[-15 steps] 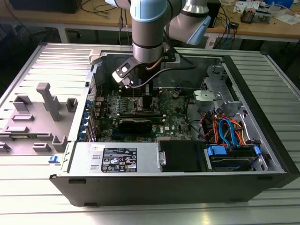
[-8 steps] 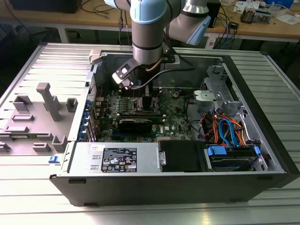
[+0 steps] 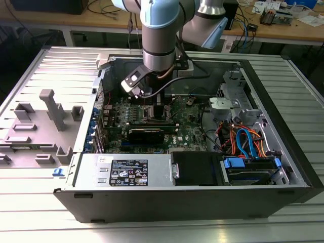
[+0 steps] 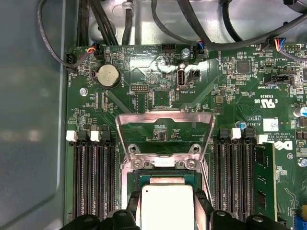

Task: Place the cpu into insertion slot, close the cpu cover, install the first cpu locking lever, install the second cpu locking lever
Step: 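Place the cpu into insertion slot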

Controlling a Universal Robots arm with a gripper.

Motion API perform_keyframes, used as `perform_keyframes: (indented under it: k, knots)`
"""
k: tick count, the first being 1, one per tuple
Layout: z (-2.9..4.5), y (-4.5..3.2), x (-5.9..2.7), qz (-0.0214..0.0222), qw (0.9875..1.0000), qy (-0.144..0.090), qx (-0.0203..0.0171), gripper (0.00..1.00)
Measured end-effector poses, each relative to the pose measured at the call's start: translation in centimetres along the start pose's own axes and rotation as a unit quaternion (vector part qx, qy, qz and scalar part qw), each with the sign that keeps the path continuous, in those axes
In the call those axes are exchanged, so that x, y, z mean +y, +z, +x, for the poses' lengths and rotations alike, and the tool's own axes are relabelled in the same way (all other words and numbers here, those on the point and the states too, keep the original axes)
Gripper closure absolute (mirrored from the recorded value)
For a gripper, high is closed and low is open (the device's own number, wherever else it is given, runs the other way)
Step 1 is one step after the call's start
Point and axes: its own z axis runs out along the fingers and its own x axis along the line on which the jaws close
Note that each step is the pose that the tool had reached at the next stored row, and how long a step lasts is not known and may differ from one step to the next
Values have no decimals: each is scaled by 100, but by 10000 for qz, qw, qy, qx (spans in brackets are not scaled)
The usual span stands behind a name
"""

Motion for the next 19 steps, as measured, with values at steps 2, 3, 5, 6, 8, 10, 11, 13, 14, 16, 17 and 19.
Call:
perform_keyframes:
  k: [2, 3, 5, 6, 8, 10, 11, 13, 14, 16, 17, 19]
  knots:
    - [-1, 9, -3, 1, 10000, -12, 0, 46]
    - [-1, 14, -4, 1, 10000, -18, 0, 46]
    - [-1, 23, -5, 1, 10000, -25, 0, 46]
    - [-1, 27, -5, 1, 10000, -25, 0, 46]
    - [0, 49, -11, 0, 10000, 23, -1, 46]
    - [-1, 63, -10, 1, 10000, 25, -2, 46]
    - [0, 64, -10, 1, 10000, 25, -2, 46]
    - [0, 65, -10, 1, 10000, 25, -2, 46]
    - [0, 65, -10, 1, 10000, 25, -2, 46]
    - [-1, 66, -10, 1, 10000, 25, -2, 46]
    - [-1, 66, -10, 1, 10000, 25, -2, 46]
    - [0, 67, -10, 1, 10000, 25, -2, 46]
